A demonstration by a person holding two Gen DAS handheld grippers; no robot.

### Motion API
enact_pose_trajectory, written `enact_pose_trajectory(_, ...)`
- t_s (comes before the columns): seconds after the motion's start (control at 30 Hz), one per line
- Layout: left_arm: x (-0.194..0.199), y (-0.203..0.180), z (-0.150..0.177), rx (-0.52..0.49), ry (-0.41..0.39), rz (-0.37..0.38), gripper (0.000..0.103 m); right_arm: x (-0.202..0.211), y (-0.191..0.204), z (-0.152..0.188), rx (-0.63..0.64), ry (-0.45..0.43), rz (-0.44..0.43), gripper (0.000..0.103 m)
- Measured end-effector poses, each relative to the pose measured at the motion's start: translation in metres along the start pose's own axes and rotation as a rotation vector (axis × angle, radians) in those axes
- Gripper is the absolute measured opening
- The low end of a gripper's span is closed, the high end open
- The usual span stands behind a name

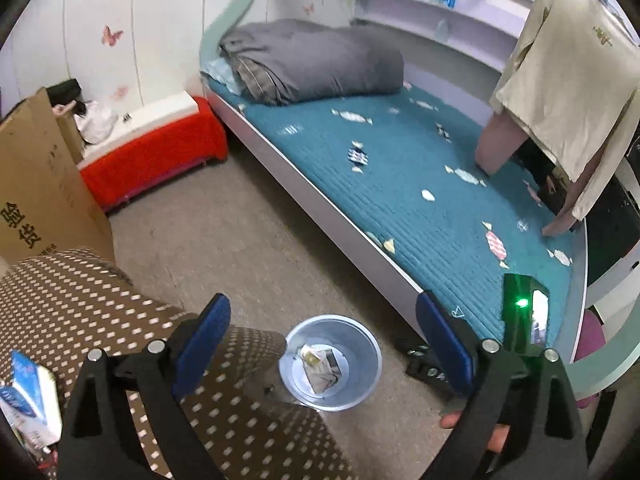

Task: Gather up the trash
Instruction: 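Carry both items to the blue trash bin and open both tools over it, then move both tools back over the table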

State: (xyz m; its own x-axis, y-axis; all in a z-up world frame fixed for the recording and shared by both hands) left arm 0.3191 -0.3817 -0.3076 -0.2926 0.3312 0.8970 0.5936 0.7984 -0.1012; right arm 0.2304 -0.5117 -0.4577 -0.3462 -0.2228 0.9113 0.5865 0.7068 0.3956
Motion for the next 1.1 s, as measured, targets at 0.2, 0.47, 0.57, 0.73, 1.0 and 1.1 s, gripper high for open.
enact_pose_trajectory(0.2, 0.044, 0.009, 0.013, -0.004, -0.079, -0.018, 0.093, 0.049, 0.018, 0.011, 0.004, -0.092, -0.008, 0.097)
enact_pose_trajectory(0.47, 0.11, 0.015, 0.03, -0.023, -0.186, -0.026, 0.094, 0.129, 0.064, 0.018, 0.07, -0.249, -0.029, 0.097)
enact_pose_trajectory(0.57, 0.132, 0.022, 0.036, -0.022, -0.226, -0.039, 0.094, 0.153, 0.083, 0.022, 0.1, -0.291, -0.039, 0.097)
enact_pose_trajectory(0.73, 0.165, 0.034, 0.047, -0.007, -0.28, -0.041, 0.094, 0.19, 0.117, 0.034, 0.16, -0.357, -0.061, 0.097)
enact_pose_trajectory(1.0, 0.21, 0.068, 0.073, 0.036, -0.349, -0.1, 0.096, 0.226, 0.179, 0.064, 0.299, -0.41, -0.091, 0.097)
enact_pose_trajectory(1.1, 0.222, 0.083, 0.085, 0.058, -0.363, -0.118, 0.096, 0.233, 0.198, 0.076, 0.349, -0.42, -0.09, 0.097)
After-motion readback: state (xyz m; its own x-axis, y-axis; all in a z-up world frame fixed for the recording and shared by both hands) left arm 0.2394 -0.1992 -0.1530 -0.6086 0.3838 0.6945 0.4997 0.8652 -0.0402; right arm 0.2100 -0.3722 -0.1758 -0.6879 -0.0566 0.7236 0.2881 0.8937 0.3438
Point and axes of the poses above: each gripper's, at about its wrist camera, not at the fingertips, and x roughly against the way its jaws point, y to its left, z to its underside, the point moved 10 cm from there along -x, roughly the way its jaws point, and after that the axes turned 13 degrees about y, right-handed, at the moved point
